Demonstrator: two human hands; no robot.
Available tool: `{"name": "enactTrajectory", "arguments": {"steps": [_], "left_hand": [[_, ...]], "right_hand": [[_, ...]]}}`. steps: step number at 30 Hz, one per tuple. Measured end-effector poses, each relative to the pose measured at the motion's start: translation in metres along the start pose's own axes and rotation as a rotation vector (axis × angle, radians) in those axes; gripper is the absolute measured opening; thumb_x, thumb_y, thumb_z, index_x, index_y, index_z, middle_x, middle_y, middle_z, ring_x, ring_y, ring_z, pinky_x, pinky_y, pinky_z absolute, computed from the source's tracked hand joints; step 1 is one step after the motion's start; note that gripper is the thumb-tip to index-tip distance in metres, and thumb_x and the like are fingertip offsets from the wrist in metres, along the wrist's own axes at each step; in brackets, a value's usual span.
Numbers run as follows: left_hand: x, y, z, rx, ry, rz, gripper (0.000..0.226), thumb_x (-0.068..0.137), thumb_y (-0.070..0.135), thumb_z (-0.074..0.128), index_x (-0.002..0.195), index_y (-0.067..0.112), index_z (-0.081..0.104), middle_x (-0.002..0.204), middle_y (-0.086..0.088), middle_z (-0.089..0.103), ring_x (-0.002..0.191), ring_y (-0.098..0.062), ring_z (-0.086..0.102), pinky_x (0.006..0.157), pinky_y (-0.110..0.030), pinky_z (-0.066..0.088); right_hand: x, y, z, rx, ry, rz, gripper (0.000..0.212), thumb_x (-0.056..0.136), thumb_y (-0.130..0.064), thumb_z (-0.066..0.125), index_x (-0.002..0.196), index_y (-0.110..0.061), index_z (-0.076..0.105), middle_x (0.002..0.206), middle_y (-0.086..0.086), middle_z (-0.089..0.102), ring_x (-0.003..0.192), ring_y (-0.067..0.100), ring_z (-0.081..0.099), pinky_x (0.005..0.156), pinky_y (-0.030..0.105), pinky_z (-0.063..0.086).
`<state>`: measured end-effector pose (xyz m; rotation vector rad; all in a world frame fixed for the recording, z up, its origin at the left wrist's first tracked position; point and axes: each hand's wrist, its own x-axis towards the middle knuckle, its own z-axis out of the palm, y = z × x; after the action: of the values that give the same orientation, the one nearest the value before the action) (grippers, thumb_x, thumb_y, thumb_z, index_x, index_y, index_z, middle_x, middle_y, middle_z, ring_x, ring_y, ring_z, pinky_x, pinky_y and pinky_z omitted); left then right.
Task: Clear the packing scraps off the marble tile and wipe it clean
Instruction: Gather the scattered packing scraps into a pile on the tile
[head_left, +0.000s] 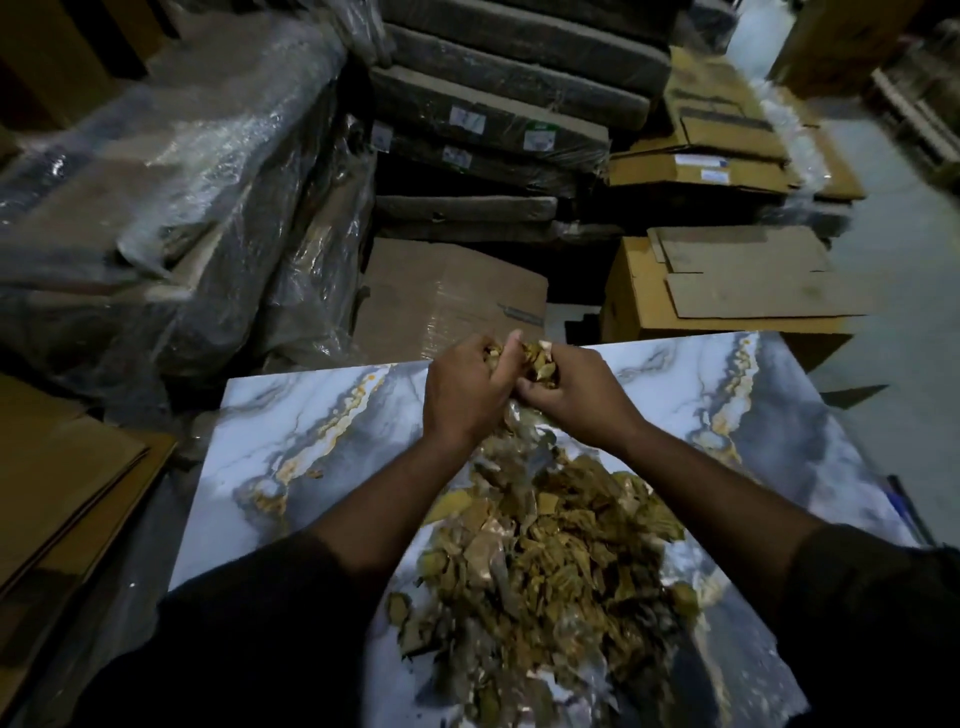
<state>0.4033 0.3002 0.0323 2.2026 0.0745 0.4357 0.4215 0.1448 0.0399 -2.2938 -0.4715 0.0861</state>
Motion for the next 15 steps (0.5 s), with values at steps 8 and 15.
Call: {"name": "enactTrajectory", "arguments": {"steps": [8,15], "left_hand": [[-0.092,0.012,-0.009,0.055,-0.006,0.14,0.037,0.099,0.049,0.047,0.074,0.021,0.051,0.066,0.006,0.054,0.063,-0.01,0.051,0.057,-0.031,0.038],[-0.146,-0.028,0.007,0.036,-0.132,0.117,0.043,0.106,0.051,0.033,0.087,0.019,0.055,0.089,0.005,0.052,0.092,-0.017,0.049,0.077,-0.037,0.045]], "right_hand": [[-0.116,-0.019,0.023,-0.262,0.23,0.073,0.031,0.084,-0.046,0.065,0.105,-0.022,0.063,0.095,-0.002,0.065,0.085,0.021,0.064,0.068,0.037,0.053],[-0.155,0.016,0.089,-0.381,0.376,0.038,0.037,0.082,-0.039,0.066,0.109,-0.014,0.066,0.101,0.006,0.057,0.097,0.028,0.055,0.078,0.042,0.049]]}}
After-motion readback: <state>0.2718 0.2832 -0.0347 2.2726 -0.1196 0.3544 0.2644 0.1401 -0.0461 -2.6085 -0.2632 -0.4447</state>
